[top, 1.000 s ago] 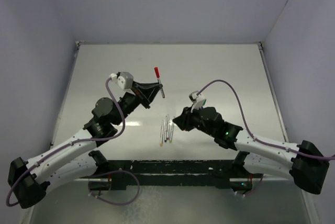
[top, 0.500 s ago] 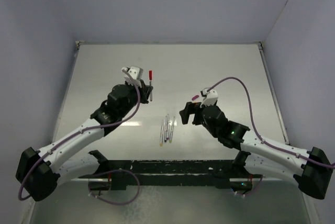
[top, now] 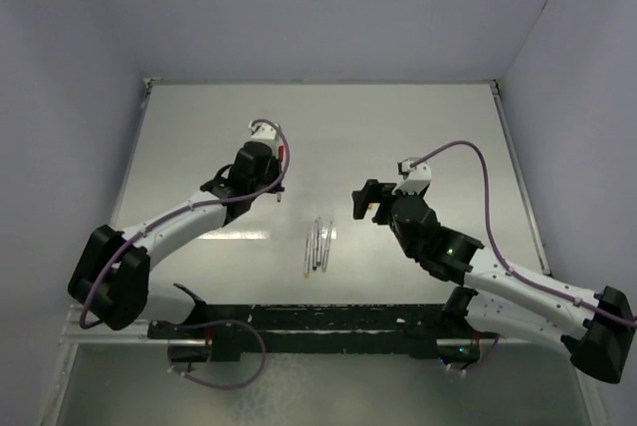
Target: Insert the pens into the pen caps
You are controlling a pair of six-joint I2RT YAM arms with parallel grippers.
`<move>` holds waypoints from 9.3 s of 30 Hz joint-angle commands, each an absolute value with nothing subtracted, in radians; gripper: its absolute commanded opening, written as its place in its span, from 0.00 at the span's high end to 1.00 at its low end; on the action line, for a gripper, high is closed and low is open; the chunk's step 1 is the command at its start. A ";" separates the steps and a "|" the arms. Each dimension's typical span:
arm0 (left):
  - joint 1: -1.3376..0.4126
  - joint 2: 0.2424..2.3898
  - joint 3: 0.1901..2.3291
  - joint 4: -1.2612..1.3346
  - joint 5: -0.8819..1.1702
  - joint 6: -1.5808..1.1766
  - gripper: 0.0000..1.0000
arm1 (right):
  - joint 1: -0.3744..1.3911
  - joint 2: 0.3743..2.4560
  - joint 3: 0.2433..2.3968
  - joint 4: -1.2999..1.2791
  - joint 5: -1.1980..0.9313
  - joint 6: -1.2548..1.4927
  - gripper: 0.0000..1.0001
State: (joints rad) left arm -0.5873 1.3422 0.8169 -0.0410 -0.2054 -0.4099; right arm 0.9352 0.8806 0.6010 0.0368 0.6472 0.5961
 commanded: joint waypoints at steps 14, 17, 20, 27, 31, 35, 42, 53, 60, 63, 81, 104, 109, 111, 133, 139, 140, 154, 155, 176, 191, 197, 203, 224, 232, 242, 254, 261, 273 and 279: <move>-0.473 1.622 0.994 -0.012 -0.089 -0.440 1.00 | 0.933 0.854 0.564 0.132 0.716 0.453 0.00; -0.471 1.663 1.014 -0.018 -0.087 -0.456 1.00 | 0.933 0.857 0.548 0.137 0.753 0.474 0.00; -0.469 1.693 1.020 -0.008 -0.082 -0.474 0.99 | 0.933 0.853 0.543 0.123 0.746 0.507 0.00; -0.468 1.766 1.071 -0.057 -0.118 -0.499 0.93 | 0.933 0.865 0.569 0.076 0.706 0.493 0.00; -0.469 1.805 1.101 -0.093 -0.151 -0.504 0.90 | 0.933 0.896 0.605 0.020 0.694 0.506 0.00; -0.468 1.827 1.112 -0.104 -0.170 -0.503 0.90 | 0.933 0.918 0.625 -0.018 0.704 0.528 0.00; -0.468 1.839 1.115 -0.108 -0.182 -0.500 0.89 | 0.933 0.891 0.604 -0.035 0.724 0.581 0.00; -0.468 1.847 1.119 -0.115 -0.183 -0.517 0.77 | 0.933 0.874 0.619 -0.092 0.732 0.586 0.00; -0.469 1.836 1.119 -0.119 -0.185 -0.513 0.74 | 0.933 0.887 0.614 -0.073 0.733 0.587 0.00; -0.467 1.805 1.117 -0.119 -0.186 -0.504 0.72 | 0.933 0.882 0.610 -0.043 0.740 0.572 0.00; -0.480 1.520 0.982 -0.135 -0.091 -0.481 0.68 | 0.928 0.722 0.423 0.279 0.781 0.505 0.00; -0.918 1.337 0.774 -0.335 -0.177 -0.648 0.69 | 0.688 0.739 0.429 0.103 0.736 0.622 0.00; -0.991 1.400 0.785 -0.336 -0.198 -0.685 0.65 | 0.687 0.740 0.422 0.083 0.738 0.646 0.00; -1.007 1.418 0.791 -0.335 -0.204 -0.696 0.63 | 0.688 0.739 0.422 0.075 0.736 0.646 0.00; -1.051 1.581 0.857 -0.410 -0.314 -0.760 0.62 | 0.687 0.723 0.404 0.053 0.714 0.685 0.00; -1.051 1.622 0.874 -0.484 -0.353 -0.774 0.64 | 0.688 0.723 0.401 0.045 0.707 0.700 0.00; -1.051 1.620 0.868 -0.483 -0.347 -0.777 0.65 | 0.688 0.723 0.402 0.043 0.706 0.703 0.00; -1.053 1.714 0.785 -0.539 -0.255 -0.821 0.71 | 0.687 0.650 0.415 -0.008 0.700 0.730 0.00; -1.057 1.720 0.777 -0.535 -0.239 -0.830 0.71 | 0.687 0.643 0.418 -0.015 0.698 0.731 0.00; -1.089 1.612 0.745 -0.534 -0.248 -0.838 1.00 | 0.688 0.833 0.605 -0.170 0.750 0.679 0.06; -1.089 1.194 0.732 -0.607 -0.337 -0.737 1.00 | 0.680 1.157 0.805 -0.120 0.662 0.611 0.47; -1.089 1.075 0.696 -0.562 -0.365 -0.716 1.00 | 0.668 1.253 0.838 -0.176 0.608 0.664 0.47; -1.088 0.978 0.638 -0.397 -0.344 -0.662 1.00 | 0.667 1.342 0.845 -0.178 0.528 0.634 0.53; -1.089 1.057 0.620 -0.199 -0.292 -0.595 1.00 | 0.656 1.596 0.947 -0.106 0.450 0.567 0.54; -1.089 1.051 0.615 -0.191 -0.291 -0.598 1.00 | 0.631 1.641 0.950 -0.076 0.407 0.583 0.54; -1.089 1.063 0.616 -0.186 -0.287 -0.603 1.00 | 0.612 1.672 0.963 -0.059 0.396 0.581 0.55; -1.089 1.055 0.609 -0.195 -0.297 -0.610 1.00 | 0.590 1.709 0.948 -0.054 0.385 0.606 0.59; -1.089 1.053 0.611 -0.196 -0.307 -0.618 1.00 | 0.589 1.726 0.935 -0.064 0.349 0.637 0.66; -1.089 1.042 0.611 -0.202 -0.327 -0.616 1.00 | 0.588 1.719 0.903 -0.149 0.343 0.693 0.69; -1.089 1.030 0.612 -0.204 -0.334 -0.620 1.00 | 0.588 1.718 0.912 -0.242 0.371 0.712 0.70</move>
State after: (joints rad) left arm -1.0870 1.0618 0.6083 -0.2260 -0.3111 -0.6086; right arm 0.5888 1.7176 0.9276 -0.0795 0.3573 0.6777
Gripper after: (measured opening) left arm 0.030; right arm 0.304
